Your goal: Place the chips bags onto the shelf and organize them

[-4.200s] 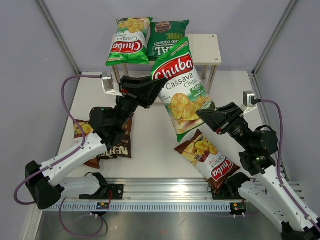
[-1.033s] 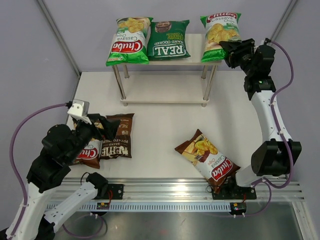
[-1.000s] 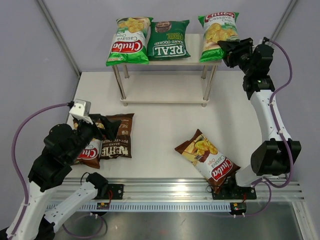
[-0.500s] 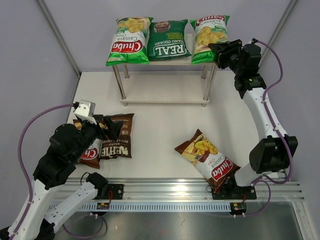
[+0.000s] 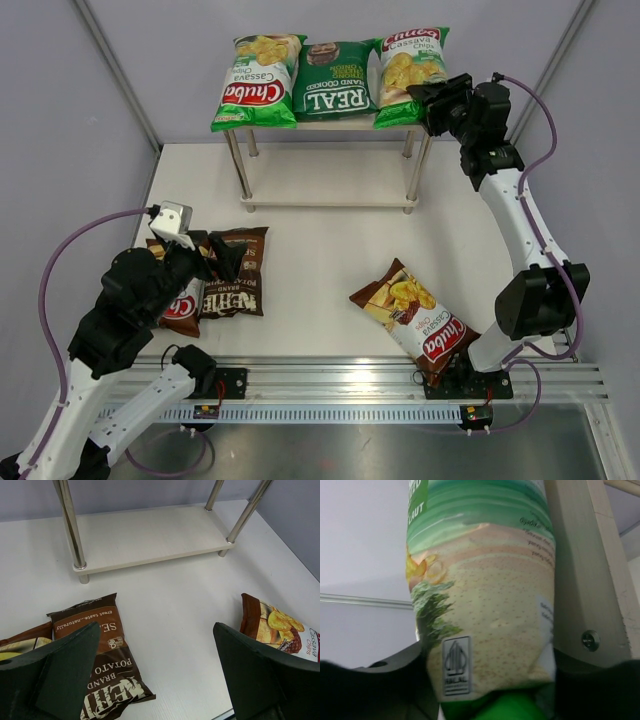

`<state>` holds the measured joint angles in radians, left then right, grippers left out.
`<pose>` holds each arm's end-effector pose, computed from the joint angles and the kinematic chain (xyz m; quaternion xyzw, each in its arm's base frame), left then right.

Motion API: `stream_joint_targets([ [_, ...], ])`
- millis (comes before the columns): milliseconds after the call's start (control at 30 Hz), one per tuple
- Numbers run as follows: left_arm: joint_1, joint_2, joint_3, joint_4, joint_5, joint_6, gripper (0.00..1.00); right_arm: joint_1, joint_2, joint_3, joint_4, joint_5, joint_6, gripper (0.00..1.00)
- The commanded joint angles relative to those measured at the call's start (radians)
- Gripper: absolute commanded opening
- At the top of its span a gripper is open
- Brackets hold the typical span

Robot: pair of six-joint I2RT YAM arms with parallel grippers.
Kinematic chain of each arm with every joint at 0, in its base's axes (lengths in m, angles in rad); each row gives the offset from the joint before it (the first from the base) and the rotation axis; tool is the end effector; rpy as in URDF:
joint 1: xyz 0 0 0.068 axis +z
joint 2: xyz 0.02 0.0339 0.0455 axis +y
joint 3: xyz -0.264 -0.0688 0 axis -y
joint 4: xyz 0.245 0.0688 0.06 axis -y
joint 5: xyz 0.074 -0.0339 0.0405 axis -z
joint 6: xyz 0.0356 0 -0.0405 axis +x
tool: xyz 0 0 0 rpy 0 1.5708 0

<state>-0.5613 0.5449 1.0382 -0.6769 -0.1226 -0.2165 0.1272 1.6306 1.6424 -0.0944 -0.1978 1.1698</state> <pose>0.0778 -0.0437 0.3992 0.0931 0.7628 -0.1984 0.6083 0.3846 0.0562 0.4309 0.3066 0.6682 0.4650 0.4933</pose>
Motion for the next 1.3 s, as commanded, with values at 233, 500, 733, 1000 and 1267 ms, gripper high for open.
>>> stream_joint_targets([
  [233,0.006,-0.008,0.000,0.060,0.028,0.019,0.99,-0.001,-0.002,0.151,-0.271,0.035,-0.163,0.78],
  [500,0.008,-0.006,-0.001,0.060,0.037,0.022,0.99,-0.041,-0.040,0.157,-0.352,0.044,-0.234,0.84],
  [733,0.009,0.000,-0.003,0.060,0.047,0.022,0.99,-0.072,-0.086,0.125,-0.337,0.034,-0.269,0.71],
  [1000,0.011,-0.005,-0.007,0.060,0.049,0.022,0.99,-0.080,-0.046,0.165,-0.332,0.000,-0.292,0.43],
  [1267,0.011,-0.006,-0.009,0.060,0.054,0.025,0.99,-0.098,0.054,0.272,-0.360,-0.172,-0.311,0.40],
])
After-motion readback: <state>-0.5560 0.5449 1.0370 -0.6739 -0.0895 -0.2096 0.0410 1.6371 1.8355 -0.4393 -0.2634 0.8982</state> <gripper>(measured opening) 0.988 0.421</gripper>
